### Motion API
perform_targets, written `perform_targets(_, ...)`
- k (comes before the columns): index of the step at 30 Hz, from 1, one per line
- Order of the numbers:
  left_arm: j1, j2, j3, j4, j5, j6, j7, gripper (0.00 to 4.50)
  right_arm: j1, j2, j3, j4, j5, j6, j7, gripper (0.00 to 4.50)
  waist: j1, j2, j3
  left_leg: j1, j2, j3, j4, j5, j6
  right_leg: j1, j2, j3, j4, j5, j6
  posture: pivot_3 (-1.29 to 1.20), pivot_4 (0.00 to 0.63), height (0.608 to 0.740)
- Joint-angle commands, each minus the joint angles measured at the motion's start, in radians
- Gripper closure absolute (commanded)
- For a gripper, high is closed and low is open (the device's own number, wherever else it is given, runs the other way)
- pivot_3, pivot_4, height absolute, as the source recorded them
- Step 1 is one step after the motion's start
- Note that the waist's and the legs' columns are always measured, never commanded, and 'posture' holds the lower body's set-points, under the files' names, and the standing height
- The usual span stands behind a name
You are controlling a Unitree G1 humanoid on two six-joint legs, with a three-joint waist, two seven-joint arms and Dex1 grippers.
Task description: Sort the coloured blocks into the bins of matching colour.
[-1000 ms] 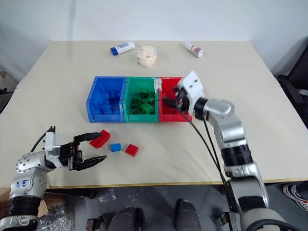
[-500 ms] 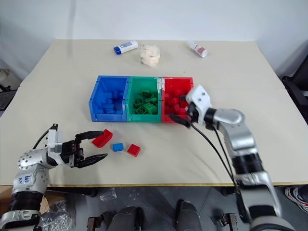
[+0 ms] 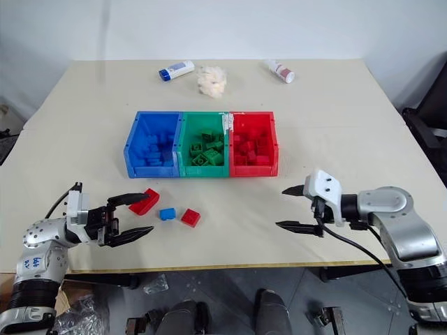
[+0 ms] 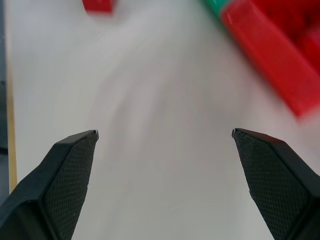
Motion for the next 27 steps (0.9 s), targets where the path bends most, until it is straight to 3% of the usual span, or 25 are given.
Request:
perform_targets(1,0.017,0.016,0.025,-0.028,-0.013,-0.01,-0.002,0.0,-0.063,0.087,0.096,-0.061,-0.01,0.039,-0.044,0.01,0.0,0.0,0.0,0.0,0.0,0.0,0.0,0.0,0.0,0.0,0.0,0.0,0.0,0.0,0.0,0.0,0.15,0.74)
perform_targets(16,0.193,0.013,0.084,-0.203,-0.046,0.009,0.056,0.0,-0.222,0.424,0.38,0.084,-0.151,0.032,-0.155,0.01,-0.001,0.0,0.0,-0.001,0.0,-0.001,0.0,0.0,0.0,0.0,0.0,-0.001,0.0,0.0,0.0,0.0,0.15,0.74)
perform_targets(25,0.221,0.013,0.096,-0.235,-0.049,0.016,0.08,0.0,-0.302,0.62,0.438,0.3,-0.268,-0.051,-0.28,0.01,-0.002,0.0,0.0,-0.001,0.0,0.0,0.0,0.0,0.0,-0.001,0.0,-0.001,0.002,0.0,-0.001,0.0,0.15,0.74)
perform_targets(27,0.221,0.013,0.095,-0.236,-0.049,0.015,0.082,0.0,-0.303,0.625,0.433,0.312,-0.275,-0.063,-0.276,0.38,0.001,0.0,0.0,-0.001,0.0,0.0,0.0,0.0,0.0,-0.001,0.0,0.0,0.002,0.0,-0.001,0.0,0.15,0.74)
